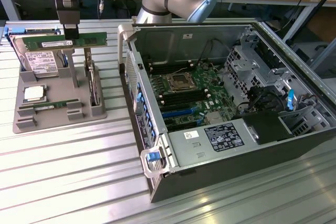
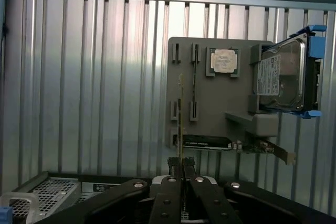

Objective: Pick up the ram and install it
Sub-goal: 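Pick up the ram and move it above insertion slot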

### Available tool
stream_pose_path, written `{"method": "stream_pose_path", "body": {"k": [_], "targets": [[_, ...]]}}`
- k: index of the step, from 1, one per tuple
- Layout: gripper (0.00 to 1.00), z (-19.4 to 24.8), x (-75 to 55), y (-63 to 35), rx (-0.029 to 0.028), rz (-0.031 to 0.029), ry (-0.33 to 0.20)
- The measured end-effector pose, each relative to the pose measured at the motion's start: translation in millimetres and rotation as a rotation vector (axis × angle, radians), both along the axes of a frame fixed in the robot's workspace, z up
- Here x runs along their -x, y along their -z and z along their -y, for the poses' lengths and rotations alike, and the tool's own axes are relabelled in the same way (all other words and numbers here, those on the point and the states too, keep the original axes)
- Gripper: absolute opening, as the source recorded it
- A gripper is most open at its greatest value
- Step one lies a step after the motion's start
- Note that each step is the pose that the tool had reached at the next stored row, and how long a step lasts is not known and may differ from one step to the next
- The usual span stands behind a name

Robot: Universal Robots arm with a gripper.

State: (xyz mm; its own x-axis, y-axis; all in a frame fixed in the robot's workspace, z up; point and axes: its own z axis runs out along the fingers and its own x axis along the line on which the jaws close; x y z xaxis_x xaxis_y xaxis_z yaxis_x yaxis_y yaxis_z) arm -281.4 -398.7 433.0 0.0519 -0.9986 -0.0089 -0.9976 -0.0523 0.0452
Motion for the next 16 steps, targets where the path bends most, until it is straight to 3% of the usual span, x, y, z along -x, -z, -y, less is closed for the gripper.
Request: {"method": "stream_pose_path", "body": {"k": [16], "targets": [[0.12, 0.0, -31.7, 0.1, 0.0, 0.0, 0.0]]}}
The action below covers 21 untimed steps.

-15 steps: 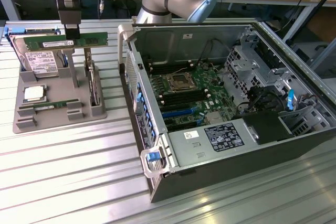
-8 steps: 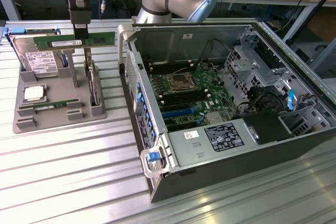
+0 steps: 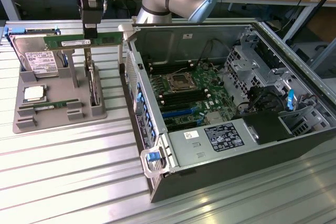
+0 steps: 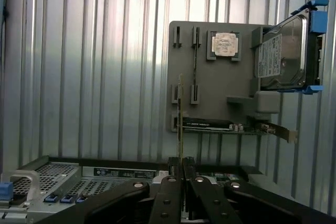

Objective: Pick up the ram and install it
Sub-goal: 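Pick up the ram and move it above insertion slot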

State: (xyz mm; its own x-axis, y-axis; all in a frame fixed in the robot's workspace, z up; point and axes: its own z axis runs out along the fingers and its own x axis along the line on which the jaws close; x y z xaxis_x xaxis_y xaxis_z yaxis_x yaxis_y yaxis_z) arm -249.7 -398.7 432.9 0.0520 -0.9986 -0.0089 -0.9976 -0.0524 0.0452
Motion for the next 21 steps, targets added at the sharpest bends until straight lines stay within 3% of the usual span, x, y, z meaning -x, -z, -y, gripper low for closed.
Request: {"method": "stream_pose_path", "body": {"k": [21], "targets": [[0.12, 0.0, -35.9, 0.2, 0.0, 0.0, 0.0]]}}
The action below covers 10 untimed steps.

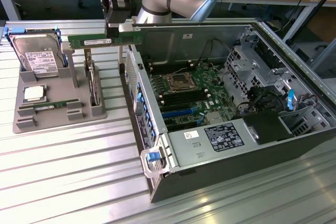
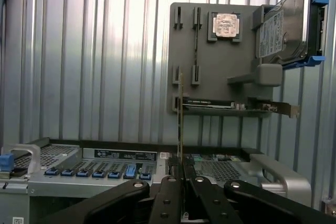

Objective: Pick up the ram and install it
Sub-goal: 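Pick up the ram and move it above insertion slot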

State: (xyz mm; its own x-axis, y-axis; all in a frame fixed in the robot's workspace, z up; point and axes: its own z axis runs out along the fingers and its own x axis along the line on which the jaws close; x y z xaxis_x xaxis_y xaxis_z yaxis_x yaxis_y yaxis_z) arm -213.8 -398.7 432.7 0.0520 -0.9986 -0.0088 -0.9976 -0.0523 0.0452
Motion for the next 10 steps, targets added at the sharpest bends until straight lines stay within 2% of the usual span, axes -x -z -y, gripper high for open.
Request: {"method": "stream_pose_path", "body": {"k": [5, 10], "targets": [[0.12, 0.0, -15.2, 0.1, 0.0, 0.0, 0.0], [0.12, 0.0, -24.5, 0.2, 0.0, 0.0, 0.0]]}}
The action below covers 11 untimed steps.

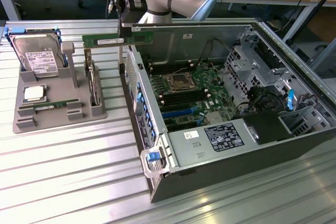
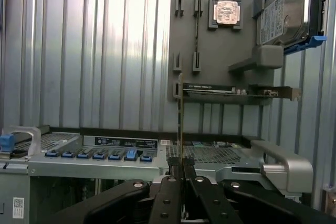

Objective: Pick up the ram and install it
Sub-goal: 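Pick up the ram and move it above insertion slot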

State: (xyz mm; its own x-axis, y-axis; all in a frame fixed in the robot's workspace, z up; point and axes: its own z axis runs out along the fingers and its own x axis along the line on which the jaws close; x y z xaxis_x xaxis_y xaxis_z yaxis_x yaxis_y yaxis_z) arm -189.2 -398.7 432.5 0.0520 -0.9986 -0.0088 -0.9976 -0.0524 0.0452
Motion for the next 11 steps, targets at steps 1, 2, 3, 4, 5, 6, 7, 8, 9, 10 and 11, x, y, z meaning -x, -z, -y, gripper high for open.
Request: {"method": "stream_pose_path", "body": {"k": [1, 2, 3, 4, 5, 6, 7, 8, 9, 10, 11], "targets": [[0.12, 0.0, -0.2, 0.0, 0.0, 0.0, 0.0], [0.12, 0.0, -3.8, 0.0, 0.0, 0.0, 0.0], [0.12, 0.0, -6.7, 0.1, 0.0, 0.0, 0.0], [0.12, 0.0, -13.1, 0.1, 0.0, 0.0, 0.0], [0.12, 0.0, -18.0, 0.2, 0.0, 0.0, 0.0], [0.12, 0.0, -21.4, 0.2, -0.0001, 0.0001, 0.0], [0.12, 0.0, -24.2, 0.2, 0.0, 0.0, 0.0], [0.12, 0.0, -26.6, 0.2, 0.0, 0.0, 0.0], [0.12, 0.0, -27.7, 0.2, 0.0, 0.0001, 0.0], [0.12, 0.0, -29.2, 0.3, -0.0001, 0.0, 0.0], [0.12, 0.0, -30.5, 0.2, 0.0001, 0.0, 0.0]]}}
